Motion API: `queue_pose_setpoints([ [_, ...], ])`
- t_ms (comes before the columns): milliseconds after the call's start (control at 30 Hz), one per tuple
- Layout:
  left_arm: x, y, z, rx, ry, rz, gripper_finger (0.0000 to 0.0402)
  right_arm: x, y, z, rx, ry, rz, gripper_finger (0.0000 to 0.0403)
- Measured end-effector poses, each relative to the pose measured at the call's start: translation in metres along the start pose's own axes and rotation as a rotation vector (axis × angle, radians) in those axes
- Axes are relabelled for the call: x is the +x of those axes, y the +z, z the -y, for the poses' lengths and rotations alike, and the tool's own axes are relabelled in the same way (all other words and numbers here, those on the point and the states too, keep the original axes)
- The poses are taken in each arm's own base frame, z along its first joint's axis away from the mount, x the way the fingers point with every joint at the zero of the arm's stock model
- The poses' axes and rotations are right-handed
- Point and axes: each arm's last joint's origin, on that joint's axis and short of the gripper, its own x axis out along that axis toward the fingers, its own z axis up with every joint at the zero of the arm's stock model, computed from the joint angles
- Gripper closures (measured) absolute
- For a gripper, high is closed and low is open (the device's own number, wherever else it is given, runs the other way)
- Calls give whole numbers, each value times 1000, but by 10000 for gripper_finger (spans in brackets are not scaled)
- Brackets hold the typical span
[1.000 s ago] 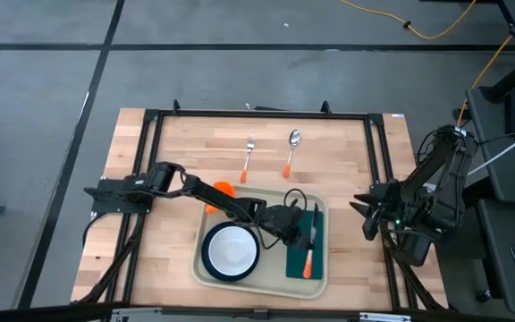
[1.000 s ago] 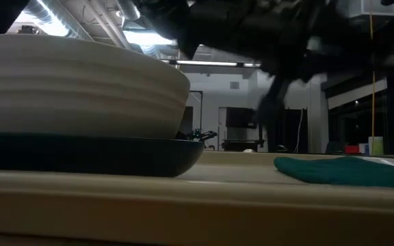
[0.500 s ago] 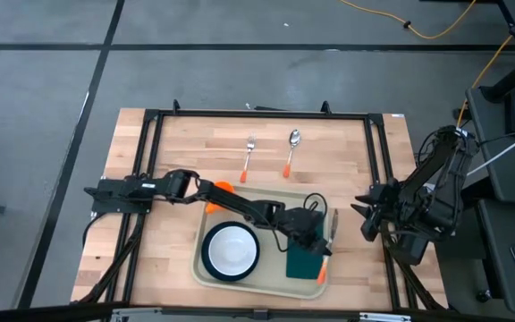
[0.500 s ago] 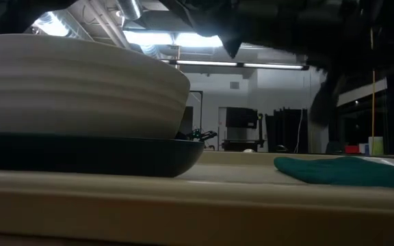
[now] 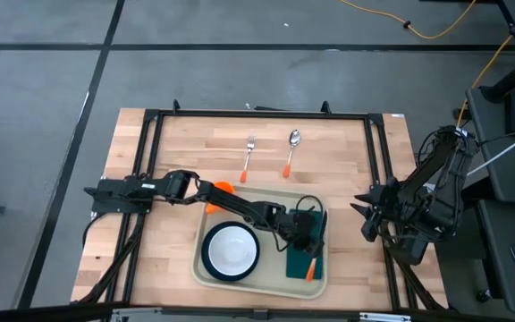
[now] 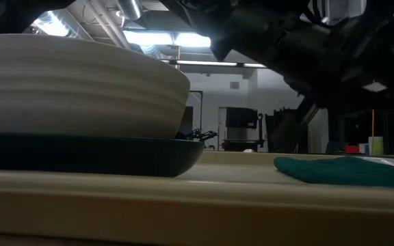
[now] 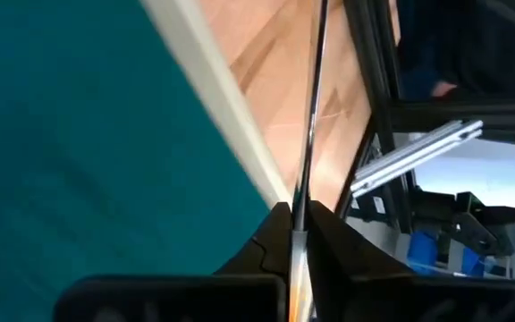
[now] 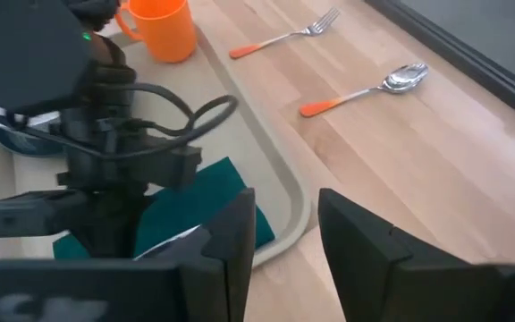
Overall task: Set up tray
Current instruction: Put the orange knife on the napkin
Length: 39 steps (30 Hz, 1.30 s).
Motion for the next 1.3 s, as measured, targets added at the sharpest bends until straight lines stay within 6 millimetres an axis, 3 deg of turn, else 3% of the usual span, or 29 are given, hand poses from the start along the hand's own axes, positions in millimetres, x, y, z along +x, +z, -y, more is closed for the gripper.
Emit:
queue_pose_setpoints([
  [533, 1, 11, -3, -152, -46, 17, 396, 0, 1, 0, -80, 1, 26, 273],
  [1300, 19, 7, -24, -240, -30, -24, 396, 0, 1, 0, -138, -3, 26, 273],
])
